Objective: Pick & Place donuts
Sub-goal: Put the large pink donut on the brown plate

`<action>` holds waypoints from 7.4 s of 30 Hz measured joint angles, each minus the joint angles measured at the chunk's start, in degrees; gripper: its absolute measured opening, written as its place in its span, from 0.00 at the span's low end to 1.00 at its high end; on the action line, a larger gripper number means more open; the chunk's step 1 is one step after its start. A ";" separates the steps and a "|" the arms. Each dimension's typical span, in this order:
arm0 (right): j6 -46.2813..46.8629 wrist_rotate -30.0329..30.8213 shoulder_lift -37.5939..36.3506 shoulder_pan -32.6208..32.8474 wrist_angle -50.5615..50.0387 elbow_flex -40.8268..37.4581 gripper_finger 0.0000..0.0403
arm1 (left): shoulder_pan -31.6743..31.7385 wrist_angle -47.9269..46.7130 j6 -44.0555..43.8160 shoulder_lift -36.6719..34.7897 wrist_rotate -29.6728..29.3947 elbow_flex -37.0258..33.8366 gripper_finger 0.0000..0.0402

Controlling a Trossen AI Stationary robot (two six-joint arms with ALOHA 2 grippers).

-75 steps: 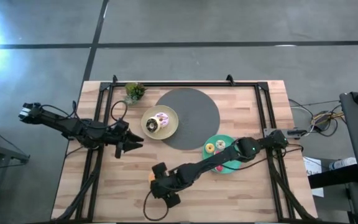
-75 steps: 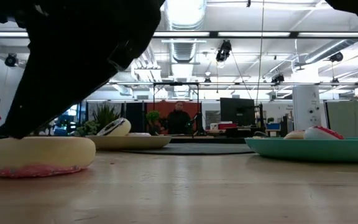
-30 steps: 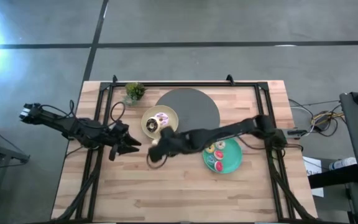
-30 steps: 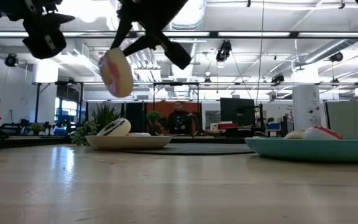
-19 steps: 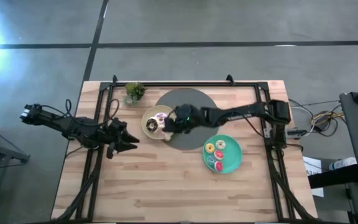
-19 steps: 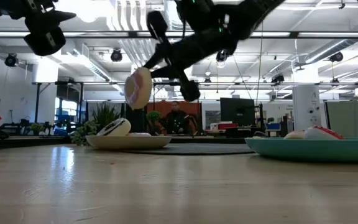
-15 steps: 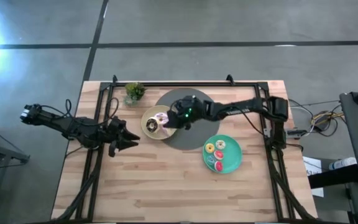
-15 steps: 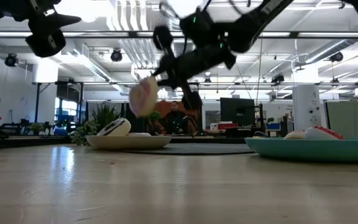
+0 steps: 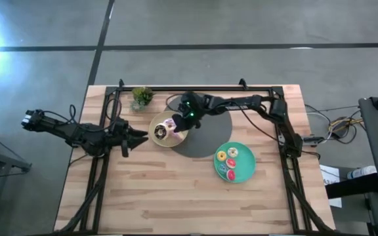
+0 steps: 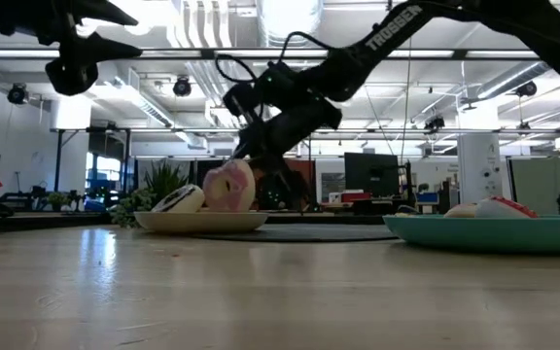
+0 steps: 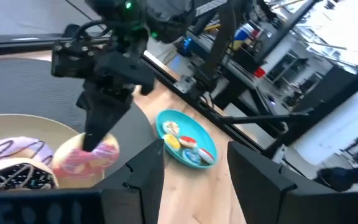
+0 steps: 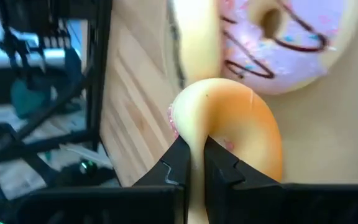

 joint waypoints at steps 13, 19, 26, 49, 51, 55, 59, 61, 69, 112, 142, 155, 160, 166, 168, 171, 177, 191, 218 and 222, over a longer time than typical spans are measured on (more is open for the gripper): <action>-20.19 7.20 5.55 -1.65 -22.92 17.12 0.23 | 0.07 -0.05 0.58 0.69 -1.12 -0.20 0.37; -31.36 17.45 5.34 -2.90 -35.65 25.02 0.28 | 0.07 -0.07 1.63 0.69 -1.12 -0.20 0.37; -32.53 17.64 5.55 -3.77 -37.67 27.69 0.26 | 0.07 -0.09 1.66 0.69 -1.12 -0.20 0.37; -68.72 27.80 6.31 -0.57 -35.37 24.08 0.47 | 0.07 -0.10 1.28 0.69 -1.73 -0.20 0.37; -69.72 27.66 7.53 -0.69 -34.54 23.95 0.47 | 0.07 -0.11 1.27 0.75 -2.60 -0.20 0.37; -71.18 27.78 10.36 0.05 -34.55 25.82 0.48 | 0.09 -0.11 1.09 0.86 -4.39 -0.20 0.37; -69.89 27.90 12.13 0.32 -34.98 28.01 0.48 | 0.09 -0.11 0.51 0.93 -4.92 -0.20 0.37; -68.44 27.94 12.57 0.13 -36.86 29.68 0.48 | 0.11 -0.11 0.21 0.93 -4.98 -0.20 0.37; -69.28 27.27 12.15 -0.19 -45.64 40.32 0.48 | 0.13 -0.24 0.23 1.03 -5.40 -0.20 0.37; -56.11 22.60 13.20 3.92 -34.34 26.86 0.30 | 0.17 -2.21 0.00 1.06 -5.55 -0.20 0.37; -81.22 85.26 11.36 13.72 -23.99 29.29 0.03 | 0.17 -6.23 -8.97 0.68 -4.37 -0.20 0.37; -80.07 94.77 -7.99 24.08 -1.41 10.07 0.03 | 3.54 -9.87 -27.13 -2.42 -4.41 -0.20 0.37; -95.72 95.66 -11.04 28.26 17.23 2.81 0.03 | 9.21 -3.35 -32.75 -1.85 2.40 -0.86 0.37; -116.19 96.97 -10.59 29.36 34.60 -1.28 0.03 | 19.24 19.00 -43.63 1.15 19.46 -7.71 0.37; -117.70 97.75 -10.46 29.32 35.21 -1.43 0.03 | 20.90 23.95 -47.50 2.30 21.97 -10.08 0.37; -118.54 96.92 -10.43 29.36 38.50 -1.49 0.03 | 21.38 33.52 -53.19 3.96 22.76 -13.96 0.37; -128.59 94.04 -10.49 30.25 47.11 -1.47 0.03 | 21.79 49.03 -59.76 7.33 19.76 -18.17 0.37; -125.30 95.82 -10.78 31.22 51.36 0.74 0.03 | 23.33 52.76 -58.93 13.62 20.62 -11.92 0.37; -133.81 79.38 -10.93 32.66 65.61 3.17 0.03 | 28.63 64.85 -62.92 23.08 35.11 -2.99 0.37; -134.18 77.89 -10.93 32.33 66.18 3.17 0.03 | 28.63 66.27 -62.91 25.94 37.24 -0.84 0.37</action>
